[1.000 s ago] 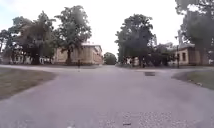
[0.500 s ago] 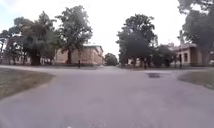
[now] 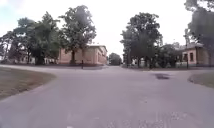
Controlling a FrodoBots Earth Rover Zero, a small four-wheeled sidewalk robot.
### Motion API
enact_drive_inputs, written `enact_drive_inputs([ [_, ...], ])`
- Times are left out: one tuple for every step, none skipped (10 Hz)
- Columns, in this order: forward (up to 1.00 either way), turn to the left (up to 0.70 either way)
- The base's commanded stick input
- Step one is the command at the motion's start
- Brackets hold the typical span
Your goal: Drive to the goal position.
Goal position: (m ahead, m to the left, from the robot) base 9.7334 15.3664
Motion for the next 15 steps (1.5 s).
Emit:
enact_drive_inputs([
  [0.85,0.0],
  [0.85,0.0],
  [0.85,0.0],
  [0.85,0.0],
  [0.85,0.0],
  [0.85,0.0],
  [0.85,0.0],
  [0.85,0.0],
  [0.85,0.0],
  [0.85,0.0],
  [0.85,0.0],
  [0.85,0.0],
  [0.85,0.0],
  [0.85,0.0],
  [0.85,0.0],
])
